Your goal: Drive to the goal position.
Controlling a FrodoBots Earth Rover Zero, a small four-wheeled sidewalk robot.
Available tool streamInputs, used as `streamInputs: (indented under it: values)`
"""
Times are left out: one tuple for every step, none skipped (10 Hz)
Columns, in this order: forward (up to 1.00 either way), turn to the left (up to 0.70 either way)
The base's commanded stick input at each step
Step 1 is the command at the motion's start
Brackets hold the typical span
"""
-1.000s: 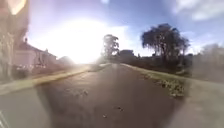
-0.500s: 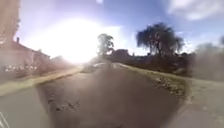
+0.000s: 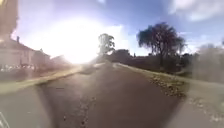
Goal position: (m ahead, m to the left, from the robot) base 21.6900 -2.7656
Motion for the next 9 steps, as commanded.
streamInputs:
  values:
    - [1.00,0.00]
    - [1.00,0.00]
    - [1.00,0.00]
    - [1.00,0.00]
    - [1.00,0.00]
    - [1.00,0.00]
    - [1.00,0.00]
    - [1.00,0.00]
    - [1.00,0.00]
